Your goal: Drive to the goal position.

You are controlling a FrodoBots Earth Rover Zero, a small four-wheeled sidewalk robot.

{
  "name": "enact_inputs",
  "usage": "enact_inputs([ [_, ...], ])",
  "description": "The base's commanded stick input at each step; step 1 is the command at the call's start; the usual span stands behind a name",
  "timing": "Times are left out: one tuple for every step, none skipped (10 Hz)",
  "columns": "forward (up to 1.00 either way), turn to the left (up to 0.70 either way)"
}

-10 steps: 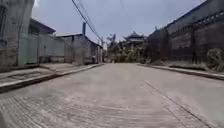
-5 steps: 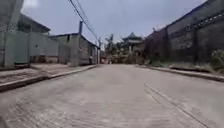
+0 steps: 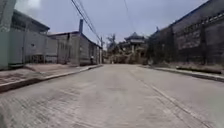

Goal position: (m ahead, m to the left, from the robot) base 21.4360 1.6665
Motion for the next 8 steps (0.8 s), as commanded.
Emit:
enact_inputs([
  [1.0, 0.0],
  [1.0, 0.0],
  [1.0, 0.0],
  [1.0, 0.0],
  [1.0, 0.0],
  [1.0, 0.0],
  [1.0, 0.0],
  [1.0, 0.0],
])
